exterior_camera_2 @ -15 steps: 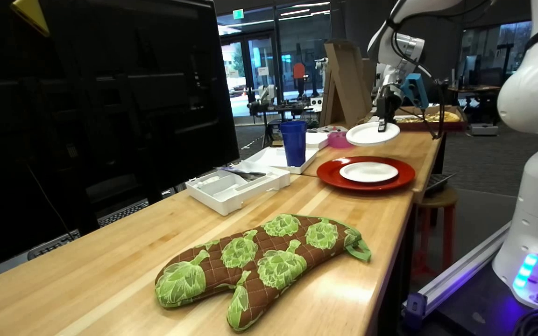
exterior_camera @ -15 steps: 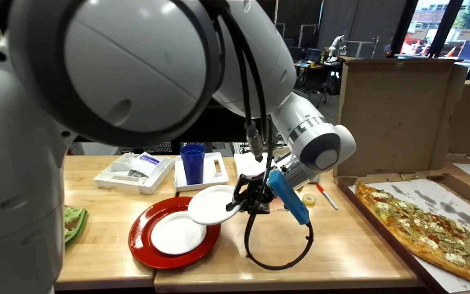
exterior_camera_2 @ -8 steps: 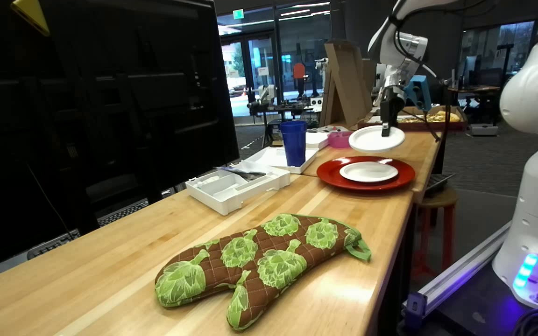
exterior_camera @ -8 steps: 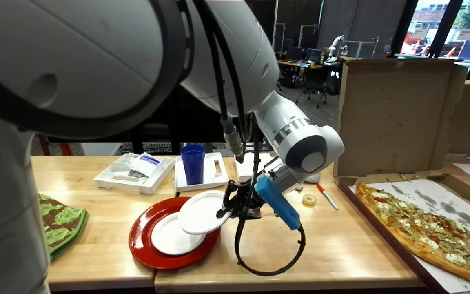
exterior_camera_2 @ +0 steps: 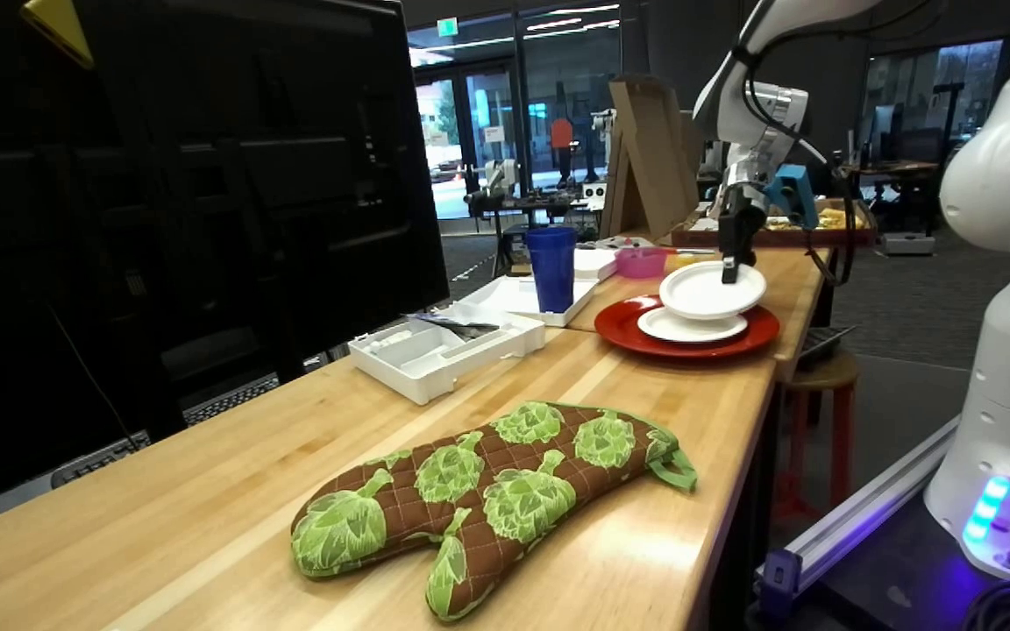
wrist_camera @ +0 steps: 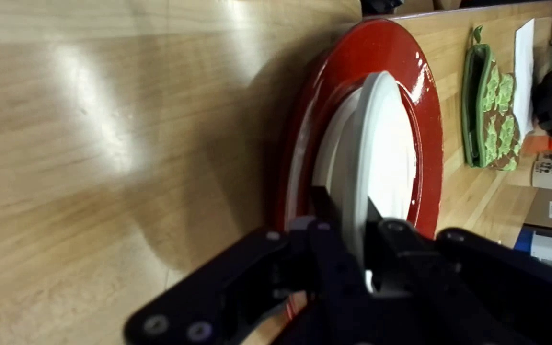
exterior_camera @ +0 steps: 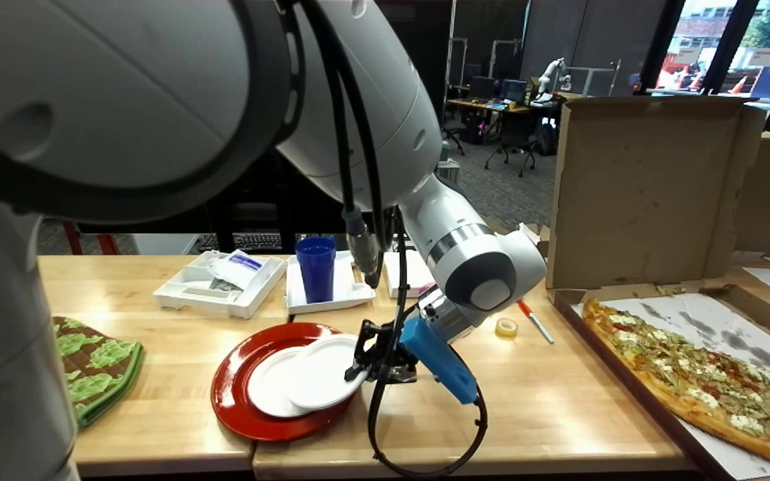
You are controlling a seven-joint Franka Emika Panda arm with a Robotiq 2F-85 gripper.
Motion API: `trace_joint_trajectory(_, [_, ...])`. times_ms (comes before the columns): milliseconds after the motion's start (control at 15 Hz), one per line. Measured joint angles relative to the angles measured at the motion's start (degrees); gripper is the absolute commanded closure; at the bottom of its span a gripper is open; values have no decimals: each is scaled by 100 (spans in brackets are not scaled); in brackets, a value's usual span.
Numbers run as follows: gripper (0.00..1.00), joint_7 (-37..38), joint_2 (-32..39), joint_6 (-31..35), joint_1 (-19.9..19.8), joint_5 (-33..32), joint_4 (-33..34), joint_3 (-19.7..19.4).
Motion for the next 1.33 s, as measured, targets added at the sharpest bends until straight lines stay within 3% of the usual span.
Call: trace_joint_trajectory(1333, [97, 0, -592, 310, 242, 4, -675, -25])
